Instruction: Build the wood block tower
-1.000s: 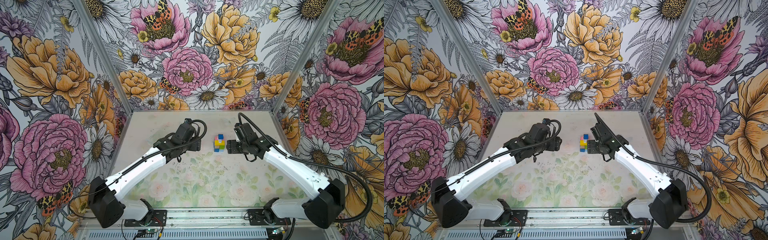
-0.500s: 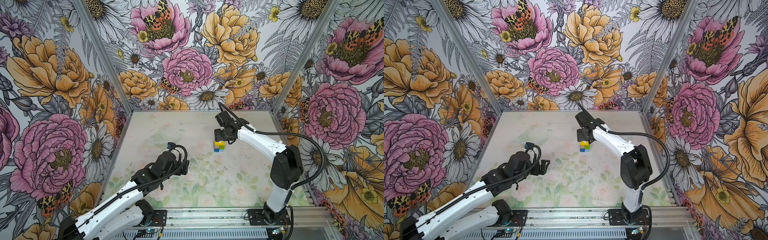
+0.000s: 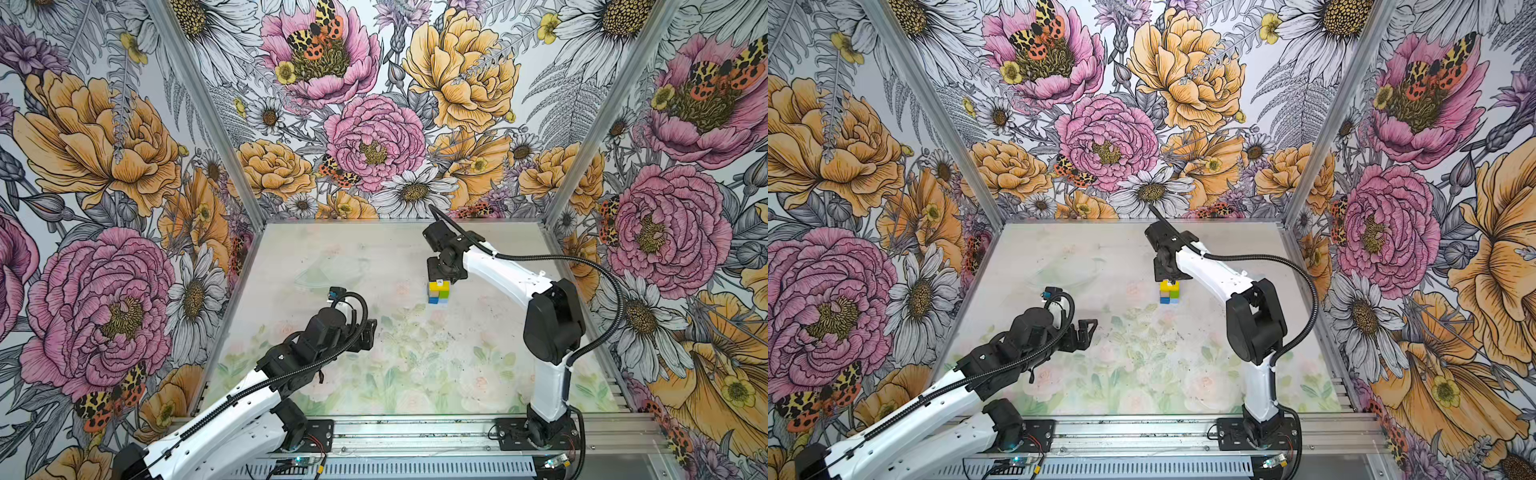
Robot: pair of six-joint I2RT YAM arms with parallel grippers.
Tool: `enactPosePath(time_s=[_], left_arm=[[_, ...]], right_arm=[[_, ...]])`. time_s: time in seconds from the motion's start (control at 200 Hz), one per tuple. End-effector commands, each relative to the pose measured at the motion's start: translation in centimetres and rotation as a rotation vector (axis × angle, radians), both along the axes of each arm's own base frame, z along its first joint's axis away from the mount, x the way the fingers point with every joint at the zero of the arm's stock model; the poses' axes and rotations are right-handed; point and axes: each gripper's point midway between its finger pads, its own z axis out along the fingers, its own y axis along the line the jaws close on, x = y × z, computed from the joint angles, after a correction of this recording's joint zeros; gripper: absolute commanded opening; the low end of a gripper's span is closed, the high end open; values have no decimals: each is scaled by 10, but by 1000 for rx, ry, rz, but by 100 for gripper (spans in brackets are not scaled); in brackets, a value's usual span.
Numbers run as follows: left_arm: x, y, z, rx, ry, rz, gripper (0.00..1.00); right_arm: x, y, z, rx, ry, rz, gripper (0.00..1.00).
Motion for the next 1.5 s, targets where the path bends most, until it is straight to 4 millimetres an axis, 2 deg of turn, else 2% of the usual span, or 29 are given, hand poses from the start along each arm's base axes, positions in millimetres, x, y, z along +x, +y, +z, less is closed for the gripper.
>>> enactPosePath(time_s=[0.0, 0.435, 0.896, 1.496], left_arm=[[6, -1, 10, -17, -35, 20, 99], [10, 5, 10, -15, -28, 50, 99], [9, 7, 9, -18, -25, 56, 99], [10, 9, 8, -10, -24, 66, 99]], right_arm=[[8, 1, 4, 1, -13, -14, 58], [12, 2, -5, 9, 9, -10, 42], [14, 6, -5, 28, 14, 1, 37], [14, 9, -6, 40, 23, 8, 37]])
